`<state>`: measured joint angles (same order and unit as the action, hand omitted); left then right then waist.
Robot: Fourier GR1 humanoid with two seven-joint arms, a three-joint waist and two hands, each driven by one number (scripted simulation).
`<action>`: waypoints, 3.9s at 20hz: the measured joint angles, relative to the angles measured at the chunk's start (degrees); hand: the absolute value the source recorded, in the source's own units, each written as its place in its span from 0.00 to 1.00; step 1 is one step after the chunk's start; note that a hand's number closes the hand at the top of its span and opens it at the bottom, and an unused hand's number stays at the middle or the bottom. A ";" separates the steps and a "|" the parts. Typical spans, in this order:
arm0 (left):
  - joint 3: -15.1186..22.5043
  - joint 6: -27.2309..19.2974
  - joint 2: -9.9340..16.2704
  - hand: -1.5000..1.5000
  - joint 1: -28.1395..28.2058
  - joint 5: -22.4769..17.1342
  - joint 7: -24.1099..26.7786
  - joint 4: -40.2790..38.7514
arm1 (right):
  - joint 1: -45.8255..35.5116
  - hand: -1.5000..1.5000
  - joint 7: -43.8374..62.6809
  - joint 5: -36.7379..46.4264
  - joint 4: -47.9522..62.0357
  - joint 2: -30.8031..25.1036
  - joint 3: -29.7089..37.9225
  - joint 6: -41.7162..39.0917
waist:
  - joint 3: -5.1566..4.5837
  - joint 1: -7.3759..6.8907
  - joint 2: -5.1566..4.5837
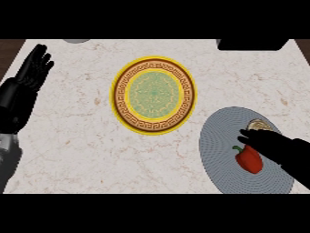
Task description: Pick the bell pepper from the placemat and place it in the plate
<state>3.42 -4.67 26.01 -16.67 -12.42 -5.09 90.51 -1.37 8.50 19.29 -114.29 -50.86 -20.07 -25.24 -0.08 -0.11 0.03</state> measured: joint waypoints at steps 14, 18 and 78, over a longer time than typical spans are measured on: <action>-2.84 2.66 -2.99 0.50 1.58 2.94 -0.21 1.04 | -5.02 0.00 3.40 17.56 12.92 11.02 -3.23 -2.71 | 0.09 -0.03 -0.05; -3.15 3.19 -4.69 0.50 1.84 4.54 1.20 -0.09 | -5.25 0.00 1.05 21.37 17.98 13.81 -2.93 -1.77 | 0.08 0.03 -0.06; -7.70 7.94 -9.22 0.50 1.30 8.89 -2.13 2.62 | -16.19 1.00 49.46 52.55 2.98 50.45 -10.75 25.42 | 0.04 -0.57 -0.09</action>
<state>-4.28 3.27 16.80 -15.37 -3.54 -7.23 93.13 -17.56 57.96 71.84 -111.32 -0.41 -30.82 0.18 -0.04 -0.68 -0.06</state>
